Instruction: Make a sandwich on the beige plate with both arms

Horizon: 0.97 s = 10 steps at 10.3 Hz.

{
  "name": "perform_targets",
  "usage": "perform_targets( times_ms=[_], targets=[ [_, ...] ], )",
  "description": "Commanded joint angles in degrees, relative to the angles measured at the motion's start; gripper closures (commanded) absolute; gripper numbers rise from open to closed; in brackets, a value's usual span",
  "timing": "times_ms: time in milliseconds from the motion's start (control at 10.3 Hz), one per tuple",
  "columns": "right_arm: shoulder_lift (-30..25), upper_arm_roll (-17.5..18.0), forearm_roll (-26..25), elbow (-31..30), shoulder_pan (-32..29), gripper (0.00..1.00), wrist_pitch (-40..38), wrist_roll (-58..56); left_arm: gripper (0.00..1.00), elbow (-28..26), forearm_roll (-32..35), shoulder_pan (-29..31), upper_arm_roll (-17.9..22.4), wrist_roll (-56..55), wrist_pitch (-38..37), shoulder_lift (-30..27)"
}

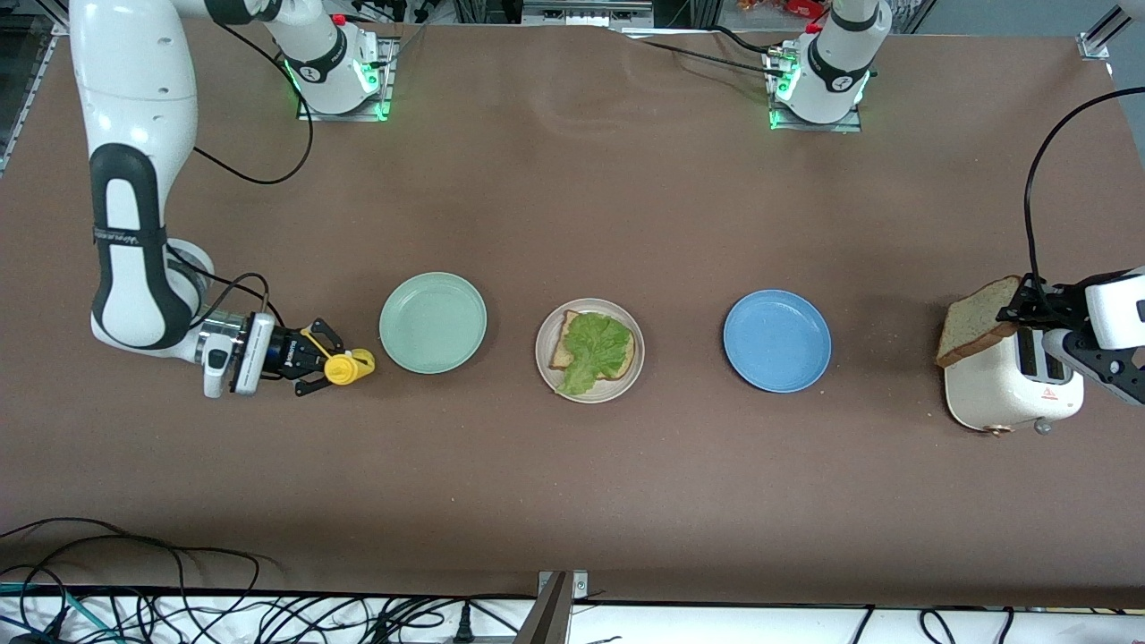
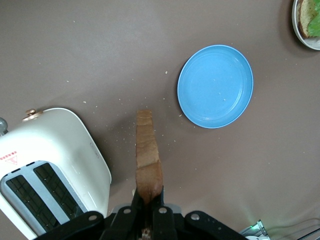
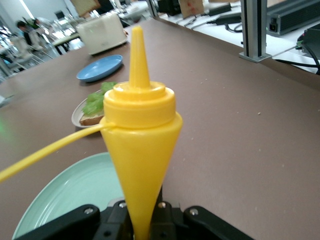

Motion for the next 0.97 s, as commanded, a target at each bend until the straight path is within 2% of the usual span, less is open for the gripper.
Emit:
perform_targets(
  times_ms=[0,194,291,678,872],
  targets=[
    [-3.6,-4.3,-8.5,1.1,8.3,1.00,6.0,12.3,1.00,0.2,-0.4,-0.2,0.2,-0.6,-0.8,-0.2],
    [-3.8,-8.3,-19.7,4.6,16.4,1.00,9.4,25.9,1.00,0.1,-0.4,-0.2,0.2,-0.6,-0.8,-0.2],
    [-3.9,-8.8,-24.2,5.0,19.2,1.00,11.8,31.1,1.00,0.0,-0.4,-0.2,0.2,-0.6,-0.8,-0.2],
    [-3.8,-9.0,-47.7,10.6,27.6,1.00,13.1,53.5,1.00,0.0,-0.4,-0.2,0.2,-0.7,-0.8,-0.2],
    [-3.7,-9.0,-56.3,11.1,31.8,1.00,13.0,60.6,1.00,0.0,-0.4,-0.2,0.2,-0.7,-0.8,-0.2]
  ],
)
